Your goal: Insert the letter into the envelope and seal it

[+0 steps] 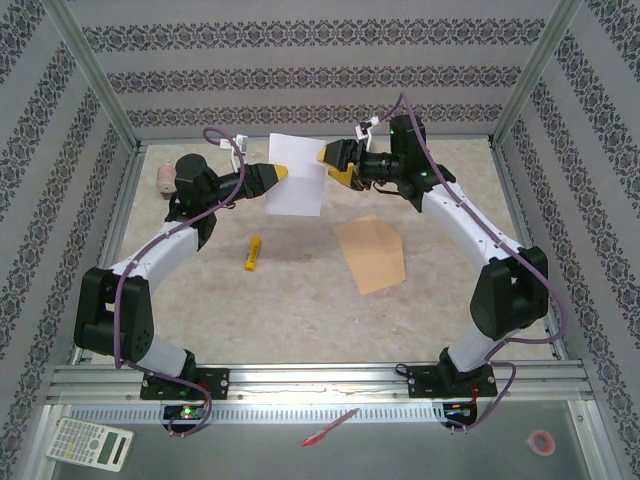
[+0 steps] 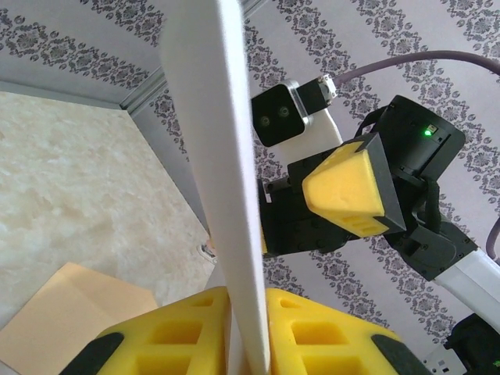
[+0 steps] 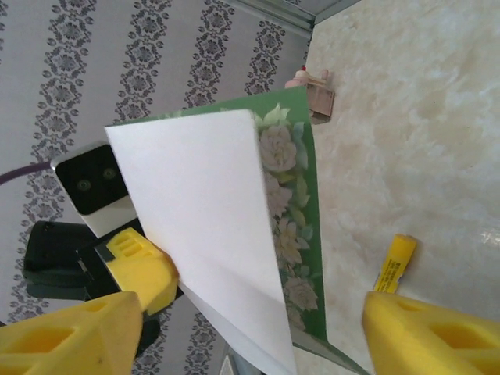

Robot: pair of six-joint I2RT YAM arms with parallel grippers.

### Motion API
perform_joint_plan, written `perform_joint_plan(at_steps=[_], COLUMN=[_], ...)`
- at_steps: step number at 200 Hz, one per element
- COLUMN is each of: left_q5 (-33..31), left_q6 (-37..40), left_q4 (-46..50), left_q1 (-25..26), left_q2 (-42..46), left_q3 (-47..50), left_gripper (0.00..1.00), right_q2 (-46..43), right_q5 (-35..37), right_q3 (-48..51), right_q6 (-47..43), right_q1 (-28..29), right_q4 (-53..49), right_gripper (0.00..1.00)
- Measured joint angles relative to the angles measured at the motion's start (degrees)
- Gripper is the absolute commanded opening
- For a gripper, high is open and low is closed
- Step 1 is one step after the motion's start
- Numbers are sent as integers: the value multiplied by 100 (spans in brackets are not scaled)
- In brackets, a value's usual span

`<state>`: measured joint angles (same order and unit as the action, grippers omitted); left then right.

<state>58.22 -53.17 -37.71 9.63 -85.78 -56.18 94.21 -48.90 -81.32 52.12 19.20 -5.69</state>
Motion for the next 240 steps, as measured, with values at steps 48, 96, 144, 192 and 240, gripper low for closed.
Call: perform_joint_plan(at_steps=[48,96,144,192,240], left_q5=[2,4,0,-92,-186], left_q6=[-175,-444,-713,-1150,-1478], left_q4=[-229,-555,-841,-1405,-1827], left_q1=[0,0,0,0,0], left_q2=[0,0,0,-17,-96], left_q3=[-11,-11,-11,15,181], left_gripper=[5,3,3,3,3], right_q2=[-114,-354,-483,-474,-352], right_q5=[-129,-474,-933,-1025,-1156], right_q3=[584,938,1231,1423,1397], right_q6=[-415,-761,-691,-557,-433], right_q1=[-74,-85,-79,-4,240], right_q4=[343,905,1939,2474,2879], right_gripper=[87,89,88,85,73])
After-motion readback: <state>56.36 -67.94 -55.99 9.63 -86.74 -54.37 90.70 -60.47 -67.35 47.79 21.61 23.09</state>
